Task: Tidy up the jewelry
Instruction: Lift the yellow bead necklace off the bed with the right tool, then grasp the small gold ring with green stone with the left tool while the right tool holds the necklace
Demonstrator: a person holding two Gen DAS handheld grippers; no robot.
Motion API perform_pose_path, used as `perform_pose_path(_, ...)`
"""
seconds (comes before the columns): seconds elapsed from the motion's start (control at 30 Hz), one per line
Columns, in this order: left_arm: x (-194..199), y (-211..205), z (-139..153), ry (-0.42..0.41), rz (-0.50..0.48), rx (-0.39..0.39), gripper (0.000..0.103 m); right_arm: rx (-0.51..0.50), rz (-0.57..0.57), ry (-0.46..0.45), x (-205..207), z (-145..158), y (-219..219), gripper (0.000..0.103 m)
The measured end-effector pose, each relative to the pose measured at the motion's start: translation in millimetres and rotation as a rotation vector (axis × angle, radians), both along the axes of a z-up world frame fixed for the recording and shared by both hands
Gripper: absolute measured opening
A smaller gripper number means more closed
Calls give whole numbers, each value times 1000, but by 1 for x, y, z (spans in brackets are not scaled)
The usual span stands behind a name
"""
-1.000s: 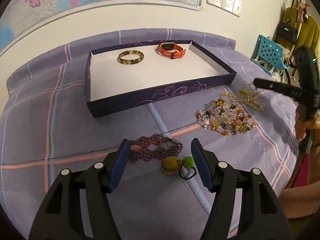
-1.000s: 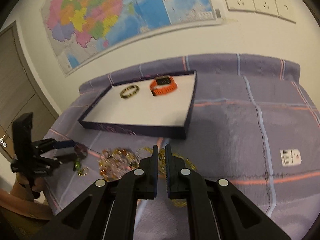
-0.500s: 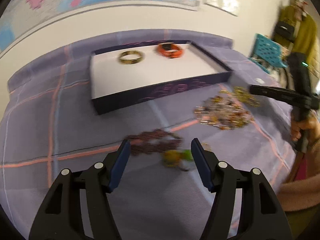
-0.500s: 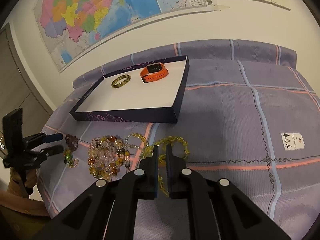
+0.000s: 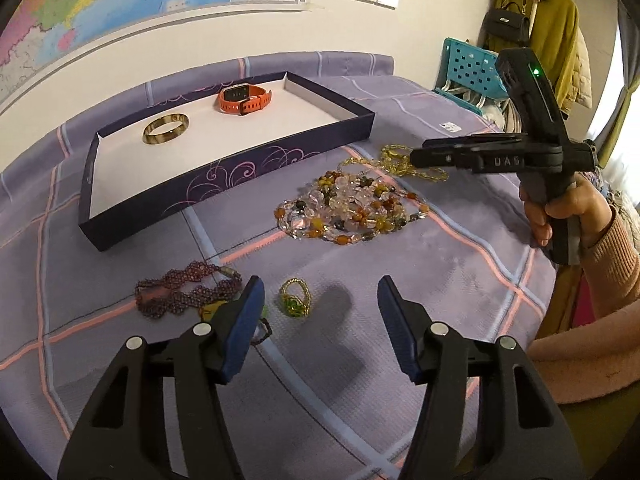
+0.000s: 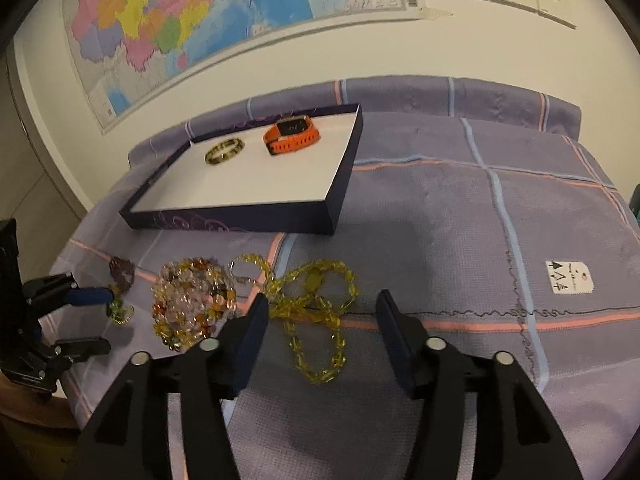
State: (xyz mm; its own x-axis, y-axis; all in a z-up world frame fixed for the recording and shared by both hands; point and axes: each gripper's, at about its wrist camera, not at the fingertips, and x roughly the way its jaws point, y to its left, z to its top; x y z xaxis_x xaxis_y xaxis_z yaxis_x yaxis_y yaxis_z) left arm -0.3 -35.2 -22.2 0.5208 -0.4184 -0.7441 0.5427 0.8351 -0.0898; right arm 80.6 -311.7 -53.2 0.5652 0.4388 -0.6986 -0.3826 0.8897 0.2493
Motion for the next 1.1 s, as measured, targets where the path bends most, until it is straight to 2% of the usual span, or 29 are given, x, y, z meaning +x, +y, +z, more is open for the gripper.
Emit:
perform_pose_path(0.23, 6, 5, 0, 7, 22, 2, 56, -87, 41, -5, 0, -4, 16, 68)
perform_pose_path(0.27, 6, 6, 0, 9, 23, -3, 54, -102, 44, -8, 0, -4, 19, 68)
perform_pose_path(0.3, 6, 7, 2, 10, 26, -8, 47, -110, 45, -10, 0, -4, 20, 69)
perform_pose_path(0.33, 6, 7, 3, 12, 26, -16, 44, -115, 46, -11, 0, -3, 21, 69)
perform_pose_path(0.5, 5, 2, 1, 13, 1, -9, 44, -112, 47, -11, 1, -4, 21, 69)
perform_pose_path(0.63, 12, 1, -9, 47, 30, 31, 44, -110, 48, -10, 1, -4, 21, 69)
perform_pose_path(0.73, 12, 4, -9, 49, 36, 33, 42, -108, 46, -10, 1, -4, 21, 69)
perform_pose_path(0.87, 11, 4, -10, 39, 49, 68, 33, -119, 48, -10, 2, -4, 23, 69)
perform_pose_path(1.0, 10, 4, -10, 29, 63, 93, 14, -154, 48, -16, 3, -4, 28, 70)
perform_pose_path(1.1, 9, 4, -9, 30, 69, 93, 12, -203, 56, -26, 4, -6, 36, 70)
